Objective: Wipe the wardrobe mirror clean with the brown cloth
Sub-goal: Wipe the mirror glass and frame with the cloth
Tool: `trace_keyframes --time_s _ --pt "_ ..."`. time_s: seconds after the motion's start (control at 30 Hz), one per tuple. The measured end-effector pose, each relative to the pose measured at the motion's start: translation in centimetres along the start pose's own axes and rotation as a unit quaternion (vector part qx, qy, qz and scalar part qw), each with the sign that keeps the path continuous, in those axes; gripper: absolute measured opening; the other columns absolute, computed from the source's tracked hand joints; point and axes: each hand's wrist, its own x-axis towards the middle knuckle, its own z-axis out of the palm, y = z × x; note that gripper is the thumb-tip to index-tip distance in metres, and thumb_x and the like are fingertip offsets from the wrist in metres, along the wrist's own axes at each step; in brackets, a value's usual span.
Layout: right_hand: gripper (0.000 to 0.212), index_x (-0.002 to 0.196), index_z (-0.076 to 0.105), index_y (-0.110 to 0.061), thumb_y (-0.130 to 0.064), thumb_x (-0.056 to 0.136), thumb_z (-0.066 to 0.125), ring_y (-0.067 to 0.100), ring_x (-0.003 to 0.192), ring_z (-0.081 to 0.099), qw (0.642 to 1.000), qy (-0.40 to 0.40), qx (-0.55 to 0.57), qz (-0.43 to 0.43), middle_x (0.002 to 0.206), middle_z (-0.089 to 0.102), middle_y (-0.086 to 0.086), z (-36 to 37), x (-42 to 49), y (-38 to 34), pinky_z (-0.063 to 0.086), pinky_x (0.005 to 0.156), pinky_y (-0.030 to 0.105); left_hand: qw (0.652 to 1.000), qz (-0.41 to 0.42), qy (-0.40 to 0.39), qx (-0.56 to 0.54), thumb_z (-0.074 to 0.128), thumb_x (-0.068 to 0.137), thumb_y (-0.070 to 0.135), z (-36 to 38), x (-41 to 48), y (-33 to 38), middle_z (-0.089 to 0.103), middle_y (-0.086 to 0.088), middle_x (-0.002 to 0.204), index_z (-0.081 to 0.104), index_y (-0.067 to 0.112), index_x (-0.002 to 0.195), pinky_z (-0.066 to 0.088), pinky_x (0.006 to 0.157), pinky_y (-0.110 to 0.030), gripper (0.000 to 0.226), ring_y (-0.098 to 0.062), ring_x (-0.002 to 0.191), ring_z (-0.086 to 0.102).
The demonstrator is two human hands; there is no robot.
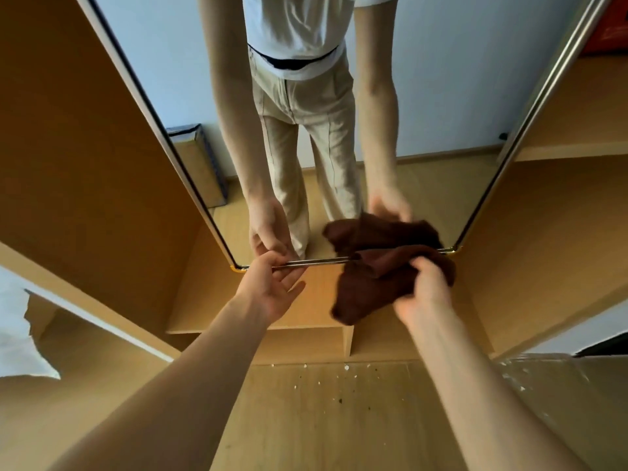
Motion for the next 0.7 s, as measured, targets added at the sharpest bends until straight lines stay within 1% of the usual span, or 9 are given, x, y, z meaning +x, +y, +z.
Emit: trace_keyframes --time_s 0.13,0.23,0.3,0.37,0.4,0.43,0.5,0.57,0.7 --pt "0.039 0.123 0.054 -0.016 -0.006 0.086 0.058 0.028 0.101 0.062 0.997 0.035 0.035 -0.054 0.122 0.062 0.008 -1.6 0.4 -2.7 0.049 0.087 0.045 0.999 0.016 0.023 0.043 0.038 0.093 -0.004 0.1 0.5 -0.6 0.065 -0.01 0.106 0.055 0.008 0.098 0.034 0.109 -0.04 0.021 -0.018 0.088 0.064" --pt "0.026 0.108 0.056 -0.01 0.001 0.084 0.059 0.026 0.086 0.062 0.996 0.06 0.018 -0.07 0.115 0.062 0.009 0.9 -1.1 0.4 0.05 0.075 0.04 0.997 0.03 0.037 0.066 0.039 0.092 -0.005 0.2 1.0 -1.2 0.065 -0.003 0.094 0.055 0.013 0.093 0.032 0.105 -0.037 0.024 -0.011 0.081 0.063" --pt "0.023 0.105 0.057 -0.006 0.004 0.083 0.058 0.029 0.082 0.062 0.998 0.051 -0.009 -0.034 0.11 0.062 0.014 2.6 -2.3 3.6 0.05 0.073 0.039 0.996 0.021 0.039 0.083 0.042 0.091 -0.002 0.1 1.1 -1.4 0.064 -0.004 0.089 0.058 0.012 0.097 0.045 0.09 -0.035 0.022 -0.013 0.076 0.062" --pt "0.03 0.114 0.056 -0.003 0.002 0.084 0.058 0.033 0.088 0.064 0.999 -0.001 -0.034 0.037 0.11 0.064 0.017 3.7 -3.4 6.1 0.052 0.081 0.045 0.994 -0.01 0.036 0.1 0.045 0.092 0.003 0.1 0.8 -1.1 0.065 -0.013 0.087 0.062 0.008 0.103 0.055 0.059 -0.03 0.02 -0.024 0.072 0.063" --pt "0.032 0.117 0.056 -0.004 0.0 0.084 0.058 0.036 0.091 0.064 0.997 -0.024 -0.046 0.064 0.11 0.065 0.018 3.9 -3.7 6.6 0.052 0.085 0.048 0.993 -0.022 0.033 0.107 0.047 0.092 0.004 0.1 0.7 -0.9 0.065 -0.017 0.091 0.063 0.006 0.105 0.055 0.052 -0.031 0.021 -0.029 0.072 0.064" --pt "0.034 0.118 0.055 -0.005 0.0 0.084 0.057 0.038 0.093 0.064 0.995 -0.034 -0.053 0.076 0.109 0.065 0.02 3.8 -3.7 6.6 0.051 0.088 0.051 0.993 -0.024 0.031 0.109 0.047 0.092 0.003 0.2 0.7 -0.8 0.066 -0.02 0.096 0.062 0.004 0.108 0.057 0.054 -0.034 0.022 -0.031 0.075 0.065" --pt "0.033 0.117 0.056 -0.004 0.0 0.084 0.055 0.039 0.096 0.063 0.996 -0.029 -0.048 0.068 0.112 0.063 0.023 3.1 -3.2 5.0 0.049 0.09 0.053 0.994 -0.011 0.04 0.1 0.045 0.092 -0.001 0.0 1.0 -0.8 0.065 -0.017 0.102 0.058 0.003 0.114 0.054 0.085 -0.041 0.026 -0.023 0.079 0.067" --pt "0.029 0.114 0.058 -0.004 -0.002 0.086 0.051 0.038 0.101 0.061 0.999 -0.02 -0.029 0.037 0.117 0.062 0.023 2.0 -2.1 2.3 0.049 0.088 0.047 0.994 0.01 0.048 0.094 0.043 0.092 -0.003 -0.1 1.5 -0.9 0.065 -0.006 0.101 0.053 0.009 0.118 0.031 0.11 -0.043 0.03 -0.01 0.077 0.065" --pt "0.036 0.125 0.055 -0.012 -0.008 0.089 0.047 0.029 0.093 0.062 0.999 -0.006 0.031 0.006 0.118 0.063 0.014 0.1 -0.8 -0.9 0.047 0.065 0.038 0.995 0.015 0.049 0.082 0.043 0.092 -0.005 -0.5 1.9 -1.1 0.067 -0.002 0.101 0.051 0.01 0.124 0.026 0.108 -0.04 0.037 -0.01 0.084 0.065"
